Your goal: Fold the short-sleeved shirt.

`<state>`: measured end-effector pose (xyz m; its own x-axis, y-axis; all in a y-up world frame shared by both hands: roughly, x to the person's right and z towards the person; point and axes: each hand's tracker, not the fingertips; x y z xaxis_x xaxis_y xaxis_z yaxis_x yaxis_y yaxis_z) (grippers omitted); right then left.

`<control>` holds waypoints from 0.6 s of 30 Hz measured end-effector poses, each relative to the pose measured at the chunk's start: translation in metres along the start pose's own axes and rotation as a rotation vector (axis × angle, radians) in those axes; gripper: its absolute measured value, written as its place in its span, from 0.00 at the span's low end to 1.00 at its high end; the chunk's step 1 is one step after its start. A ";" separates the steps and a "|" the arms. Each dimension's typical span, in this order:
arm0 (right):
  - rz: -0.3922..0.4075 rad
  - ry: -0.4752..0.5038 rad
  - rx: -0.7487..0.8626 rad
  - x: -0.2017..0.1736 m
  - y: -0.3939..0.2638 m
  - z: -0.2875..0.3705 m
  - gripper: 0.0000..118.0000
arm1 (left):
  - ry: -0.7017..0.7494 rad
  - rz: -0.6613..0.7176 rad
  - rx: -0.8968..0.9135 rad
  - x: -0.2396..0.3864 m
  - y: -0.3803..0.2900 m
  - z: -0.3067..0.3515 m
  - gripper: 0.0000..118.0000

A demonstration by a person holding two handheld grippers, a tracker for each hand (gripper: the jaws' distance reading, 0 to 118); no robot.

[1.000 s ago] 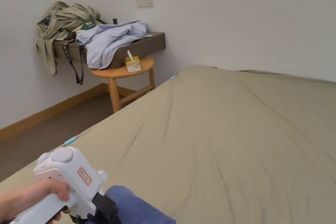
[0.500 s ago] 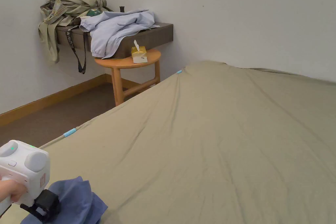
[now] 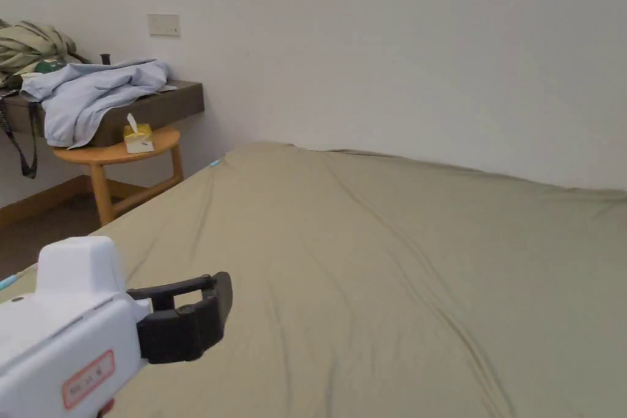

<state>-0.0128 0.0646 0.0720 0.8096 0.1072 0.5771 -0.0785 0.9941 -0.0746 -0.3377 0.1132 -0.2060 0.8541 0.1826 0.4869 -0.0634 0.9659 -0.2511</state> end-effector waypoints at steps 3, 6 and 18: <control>-0.003 -0.038 0.035 0.025 -0.011 0.027 0.03 | 0.028 -0.188 0.193 0.096 -0.052 0.024 1.00; 0.011 -0.102 0.052 0.045 -0.024 0.048 0.03 | 0.017 -0.251 0.306 0.176 -0.107 0.041 1.00; 0.002 -0.255 0.061 0.081 -0.048 0.076 0.03 | -0.284 -0.241 0.221 0.247 -0.145 0.067 0.32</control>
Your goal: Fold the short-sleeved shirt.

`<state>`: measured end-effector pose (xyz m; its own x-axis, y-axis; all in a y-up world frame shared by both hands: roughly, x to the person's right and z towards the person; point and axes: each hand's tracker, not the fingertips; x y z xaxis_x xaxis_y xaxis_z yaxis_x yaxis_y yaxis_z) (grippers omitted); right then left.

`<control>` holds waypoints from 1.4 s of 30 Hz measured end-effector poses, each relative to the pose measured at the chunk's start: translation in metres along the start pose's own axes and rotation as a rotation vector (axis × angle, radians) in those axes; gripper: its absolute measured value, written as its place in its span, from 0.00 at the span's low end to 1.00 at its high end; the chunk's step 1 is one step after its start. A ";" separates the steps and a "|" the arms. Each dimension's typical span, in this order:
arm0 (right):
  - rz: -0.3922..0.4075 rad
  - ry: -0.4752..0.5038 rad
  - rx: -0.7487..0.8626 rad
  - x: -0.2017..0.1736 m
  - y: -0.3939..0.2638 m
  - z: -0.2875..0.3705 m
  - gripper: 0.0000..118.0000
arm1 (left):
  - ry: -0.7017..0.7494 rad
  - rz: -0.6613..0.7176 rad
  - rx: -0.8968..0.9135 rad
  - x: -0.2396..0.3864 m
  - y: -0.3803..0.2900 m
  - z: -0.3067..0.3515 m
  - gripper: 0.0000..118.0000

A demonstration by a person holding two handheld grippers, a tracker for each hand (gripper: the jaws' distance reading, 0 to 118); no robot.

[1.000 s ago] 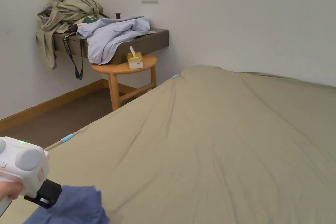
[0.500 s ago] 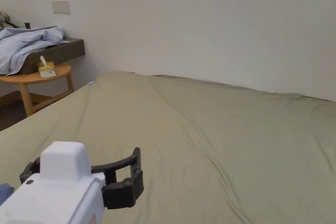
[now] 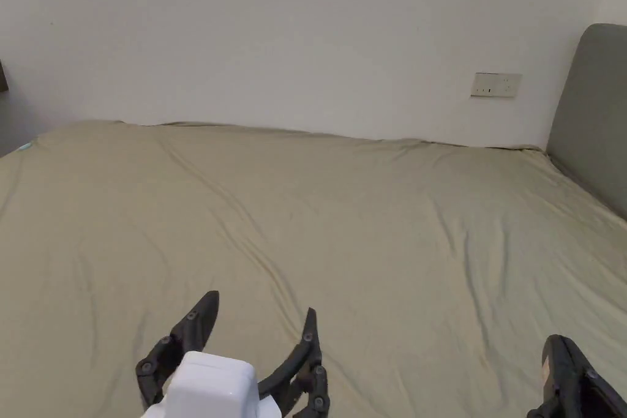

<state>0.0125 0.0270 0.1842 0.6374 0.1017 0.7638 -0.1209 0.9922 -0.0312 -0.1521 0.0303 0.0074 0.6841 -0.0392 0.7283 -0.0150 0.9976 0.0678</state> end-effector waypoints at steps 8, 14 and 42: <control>-0.021 -0.004 0.004 -0.013 0.000 -0.004 0.03 | 0.055 -0.015 -0.045 -0.013 0.005 -0.004 0.00; -0.008 0.017 -0.005 -0.020 -0.001 -0.004 0.03 | 0.103 -0.007 -0.056 -0.018 0.004 -0.004 0.00; -0.004 0.036 0.003 -0.029 0.003 0.000 0.03 | 0.152 0.002 -0.071 -0.029 -0.001 -0.001 0.00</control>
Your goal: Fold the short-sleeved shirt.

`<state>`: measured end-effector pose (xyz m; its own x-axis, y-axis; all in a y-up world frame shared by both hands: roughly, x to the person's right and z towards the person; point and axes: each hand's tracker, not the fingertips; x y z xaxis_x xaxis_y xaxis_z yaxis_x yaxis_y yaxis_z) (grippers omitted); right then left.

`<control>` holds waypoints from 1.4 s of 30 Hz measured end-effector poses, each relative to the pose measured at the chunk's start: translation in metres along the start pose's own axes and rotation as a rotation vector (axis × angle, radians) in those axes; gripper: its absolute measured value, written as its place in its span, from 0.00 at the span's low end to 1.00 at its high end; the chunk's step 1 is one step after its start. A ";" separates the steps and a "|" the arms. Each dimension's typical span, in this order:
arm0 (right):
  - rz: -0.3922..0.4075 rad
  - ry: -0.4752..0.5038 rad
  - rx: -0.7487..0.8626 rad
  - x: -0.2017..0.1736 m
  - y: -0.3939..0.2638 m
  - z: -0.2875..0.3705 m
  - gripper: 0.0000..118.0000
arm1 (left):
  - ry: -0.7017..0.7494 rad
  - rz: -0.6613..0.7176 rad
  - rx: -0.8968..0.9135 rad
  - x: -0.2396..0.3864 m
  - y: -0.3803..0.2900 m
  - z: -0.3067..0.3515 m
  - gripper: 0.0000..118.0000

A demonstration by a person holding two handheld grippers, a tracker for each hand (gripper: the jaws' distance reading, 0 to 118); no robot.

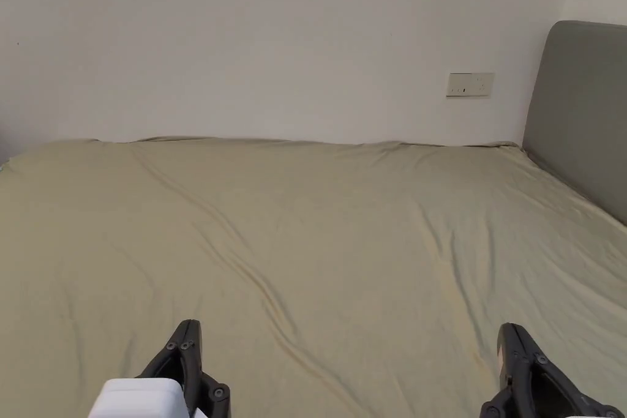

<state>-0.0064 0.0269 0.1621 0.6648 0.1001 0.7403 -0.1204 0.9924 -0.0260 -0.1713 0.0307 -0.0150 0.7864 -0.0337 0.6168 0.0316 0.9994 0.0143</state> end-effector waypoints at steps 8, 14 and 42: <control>0.001 0.013 -0.004 -0.002 -0.002 0.003 0.03 | 0.001 0.016 -0.017 -0.005 -0.006 0.002 0.00; 0.012 0.016 -0.001 -0.005 -0.002 0.004 0.03 | 0.001 0.009 -0.023 -0.006 -0.008 0.003 0.00; 0.026 0.027 -0.011 -0.007 -0.004 0.004 0.03 | -0.001 -0.024 -0.030 -0.002 -0.006 0.004 0.00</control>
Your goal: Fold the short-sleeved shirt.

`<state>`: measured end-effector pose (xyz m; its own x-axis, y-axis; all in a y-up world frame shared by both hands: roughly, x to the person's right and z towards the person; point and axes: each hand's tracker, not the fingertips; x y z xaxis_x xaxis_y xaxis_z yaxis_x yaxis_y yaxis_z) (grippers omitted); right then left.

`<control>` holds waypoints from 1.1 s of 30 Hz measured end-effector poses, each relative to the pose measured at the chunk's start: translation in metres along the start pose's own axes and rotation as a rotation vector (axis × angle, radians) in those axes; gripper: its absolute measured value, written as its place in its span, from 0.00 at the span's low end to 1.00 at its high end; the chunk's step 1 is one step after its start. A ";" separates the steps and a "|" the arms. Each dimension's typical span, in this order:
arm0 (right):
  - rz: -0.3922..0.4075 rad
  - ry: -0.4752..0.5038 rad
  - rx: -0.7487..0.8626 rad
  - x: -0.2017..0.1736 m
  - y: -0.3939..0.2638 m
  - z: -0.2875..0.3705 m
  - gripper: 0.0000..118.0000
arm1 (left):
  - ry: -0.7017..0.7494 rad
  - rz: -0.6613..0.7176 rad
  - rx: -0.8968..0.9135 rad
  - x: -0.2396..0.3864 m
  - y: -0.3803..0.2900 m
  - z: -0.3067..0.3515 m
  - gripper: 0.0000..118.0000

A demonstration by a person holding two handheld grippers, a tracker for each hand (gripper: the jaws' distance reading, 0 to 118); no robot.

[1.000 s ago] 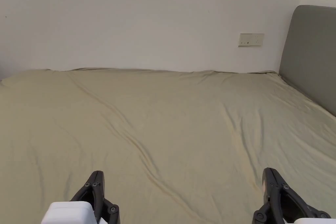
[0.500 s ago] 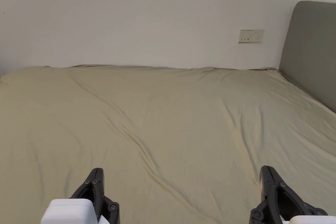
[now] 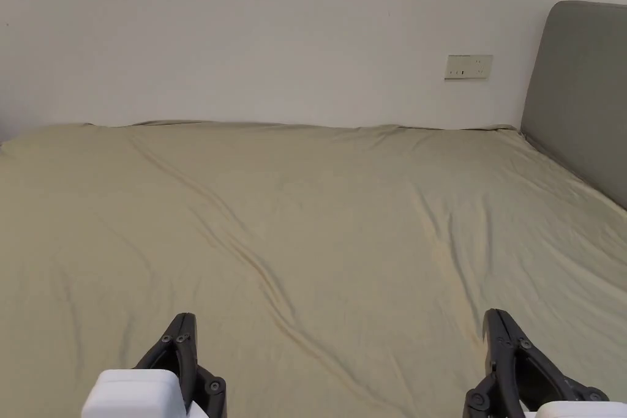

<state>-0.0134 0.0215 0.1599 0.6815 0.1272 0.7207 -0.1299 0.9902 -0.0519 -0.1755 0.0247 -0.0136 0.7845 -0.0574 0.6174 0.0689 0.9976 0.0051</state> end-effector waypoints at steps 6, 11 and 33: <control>0.000 0.000 0.002 0.000 0.000 0.001 0.03 | -0.001 -0.005 0.003 0.000 0.000 0.001 0.00; -0.001 -0.001 0.003 0.001 0.001 0.002 0.03 | -0.001 -0.007 0.007 0.000 0.001 0.002 0.00; 0.003 0.005 0.005 0.000 0.002 0.002 0.03 | 0.006 -0.014 0.003 0.000 0.004 0.002 0.00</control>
<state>-0.0155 0.0237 0.1612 0.6847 0.1305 0.7170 -0.1354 0.9895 -0.0507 -0.1767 0.0289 -0.0118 0.7874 -0.0717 0.6123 0.0782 0.9968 0.0162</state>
